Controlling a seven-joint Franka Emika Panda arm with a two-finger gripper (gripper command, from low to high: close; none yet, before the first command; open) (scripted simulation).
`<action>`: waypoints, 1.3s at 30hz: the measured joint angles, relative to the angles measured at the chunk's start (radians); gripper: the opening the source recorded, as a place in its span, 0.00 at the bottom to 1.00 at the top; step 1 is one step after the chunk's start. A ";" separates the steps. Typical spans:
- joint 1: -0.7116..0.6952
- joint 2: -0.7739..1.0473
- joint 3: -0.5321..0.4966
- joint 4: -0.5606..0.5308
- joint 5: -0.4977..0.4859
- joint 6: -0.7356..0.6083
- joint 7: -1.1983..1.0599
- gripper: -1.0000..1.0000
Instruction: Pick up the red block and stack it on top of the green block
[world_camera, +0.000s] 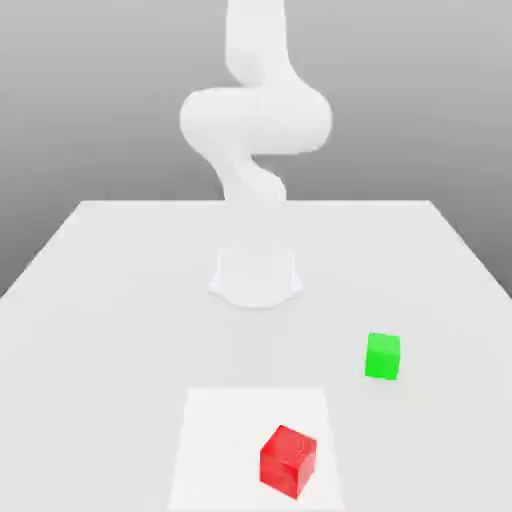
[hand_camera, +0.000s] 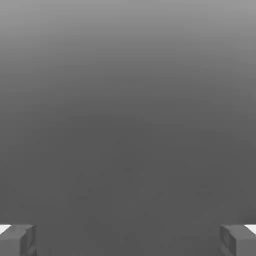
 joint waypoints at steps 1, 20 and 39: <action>0.022 0.039 -0.018 -0.010 0.009 0.016 -0.045 0.50; 0.234 0.729 -0.143 -0.183 0.129 0.301 -0.804 0.50; 0.198 1.002 -0.101 -0.204 0.105 0.479 -0.945 0.00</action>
